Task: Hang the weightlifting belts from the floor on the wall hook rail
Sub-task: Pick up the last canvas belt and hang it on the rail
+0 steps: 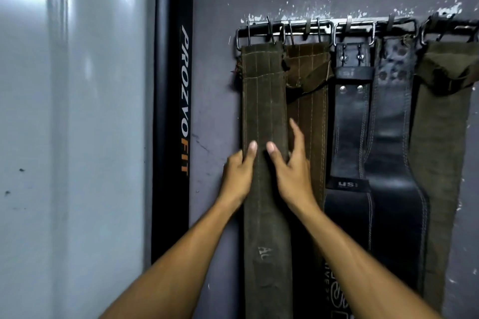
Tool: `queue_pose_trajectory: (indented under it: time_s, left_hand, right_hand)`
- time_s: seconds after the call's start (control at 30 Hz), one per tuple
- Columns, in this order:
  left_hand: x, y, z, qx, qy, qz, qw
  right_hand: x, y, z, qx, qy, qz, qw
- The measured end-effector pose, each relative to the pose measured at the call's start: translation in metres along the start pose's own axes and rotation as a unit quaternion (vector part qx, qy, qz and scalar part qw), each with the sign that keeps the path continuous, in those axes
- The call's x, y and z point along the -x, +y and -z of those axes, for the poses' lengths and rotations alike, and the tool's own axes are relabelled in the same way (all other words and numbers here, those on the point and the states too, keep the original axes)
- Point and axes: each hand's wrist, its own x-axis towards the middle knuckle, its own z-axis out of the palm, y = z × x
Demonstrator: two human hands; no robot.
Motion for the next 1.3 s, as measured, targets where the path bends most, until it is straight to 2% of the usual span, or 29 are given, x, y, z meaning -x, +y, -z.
queue_pose_trajectory:
  time_s: [0.07,0.13,0.27,0.37,0.47,0.57,0.67,0.77,0.9,1.03,1.1,1.2,1.3]
  left_hand:
    - [0.024,-0.027,0.001,0.019,0.003,0.028,0.999]
    - [0.030,-0.040,0.000,0.027,0.038,0.042,0.998]
    - [0.024,-0.037,0.004,0.030,0.042,0.031,0.998]
    - [0.045,-0.050,0.014,0.045,0.028,0.025,0.998]
    - [0.098,-0.087,0.026,0.049,0.005,0.091,0.995]
    - [0.153,-0.127,0.031,0.002,0.036,0.156,0.987]
    - [0.169,-0.137,0.022,-0.044,0.093,0.165,0.981]
    - [0.171,-0.130,0.015,-0.047,0.100,0.174,0.979]
    - [0.212,-0.135,0.023,-0.037,0.045,0.203,0.977]
    - [0.292,-0.161,0.037,-0.047,-0.058,0.253,0.965]
    - [0.323,-0.166,0.043,-0.046,-0.065,0.273,0.959]
    - [0.339,-0.154,0.043,-0.061,-0.046,0.284,0.956]
    - [0.346,-0.142,0.044,-0.095,-0.055,0.287,0.952]
  right_hand:
    - [0.030,0.022,-0.002,-0.006,-0.001,-0.025,1.000]
    - [0.042,0.035,-0.007,-0.009,0.014,-0.036,0.999]
    - [0.040,0.029,-0.014,-0.033,0.023,-0.048,0.998]
    - [0.058,0.031,-0.013,-0.123,-0.004,-0.081,0.989]
    - [0.110,0.053,-0.008,-0.163,-0.058,-0.156,0.973]
    - [0.165,0.079,-0.010,-0.142,-0.061,-0.217,0.964]
    - [0.180,0.085,-0.012,-0.128,-0.018,-0.231,0.964]
    - [0.179,0.079,-0.008,-0.155,-0.021,-0.239,0.958]
    - [0.219,0.077,0.009,-0.225,-0.076,-0.288,0.928]
    - [0.288,0.090,0.029,-0.196,-0.132,-0.355,0.904]
    - [0.308,0.092,0.032,-0.174,-0.120,-0.382,0.900]
    - [0.315,0.086,0.035,-0.180,-0.108,-0.376,0.903]
    - [0.328,0.078,0.046,-0.176,-0.130,-0.378,0.900]
